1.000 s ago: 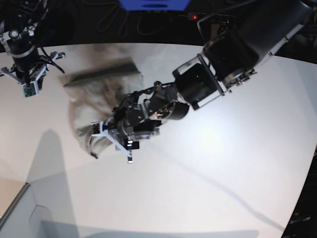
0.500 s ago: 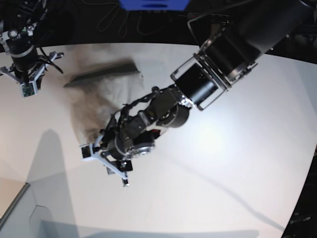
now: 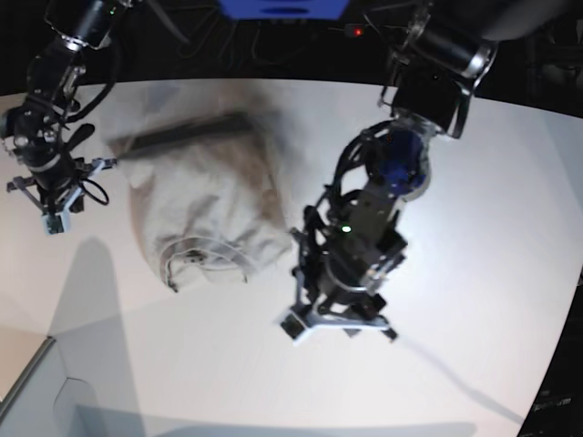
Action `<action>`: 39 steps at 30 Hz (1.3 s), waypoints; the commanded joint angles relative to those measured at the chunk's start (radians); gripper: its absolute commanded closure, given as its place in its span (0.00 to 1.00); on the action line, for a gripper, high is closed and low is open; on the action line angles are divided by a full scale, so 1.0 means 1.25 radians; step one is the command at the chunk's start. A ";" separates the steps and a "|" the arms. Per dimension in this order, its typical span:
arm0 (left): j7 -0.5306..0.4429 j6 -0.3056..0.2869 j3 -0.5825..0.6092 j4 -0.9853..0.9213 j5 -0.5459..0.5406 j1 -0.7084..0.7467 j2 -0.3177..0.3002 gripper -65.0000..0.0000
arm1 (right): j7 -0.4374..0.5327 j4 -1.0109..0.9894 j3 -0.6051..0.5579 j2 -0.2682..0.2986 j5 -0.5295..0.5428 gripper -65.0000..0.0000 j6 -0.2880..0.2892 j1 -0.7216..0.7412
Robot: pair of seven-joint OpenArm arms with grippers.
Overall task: Layout the t-shirt on the table in an organized manner, then fold the t-shirt properly
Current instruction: 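Release the folded shirt and raise both grippers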
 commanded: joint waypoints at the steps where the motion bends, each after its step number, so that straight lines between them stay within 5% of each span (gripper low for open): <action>1: 0.017 0.005 -0.032 0.042 0.005 0.008 -0.011 0.65 | 0.013 -0.011 0.003 0.018 0.005 1.00 0.008 0.016; 8: 0.097 0.004 -0.321 0.189 0.004 0.173 -0.055 1.00 | 0.014 -0.136 -0.003 0.014 0.005 1.00 0.008 0.031; 16: 0.097 0.003 -0.531 0.243 0.000 0.288 -0.055 1.00 | 0.023 -0.099 -0.034 -0.032 0.007 1.00 0.008 -0.040; 29: 0.097 0.002 -0.588 0.243 -0.005 0.417 -0.044 1.00 | 0.100 0.027 -0.098 -0.082 0.007 1.00 0.008 -0.173; 39: 0.097 0.002 -0.593 0.242 -0.157 0.536 -0.016 1.00 | 0.100 0.074 -0.093 -0.083 0.075 1.00 0.008 -0.243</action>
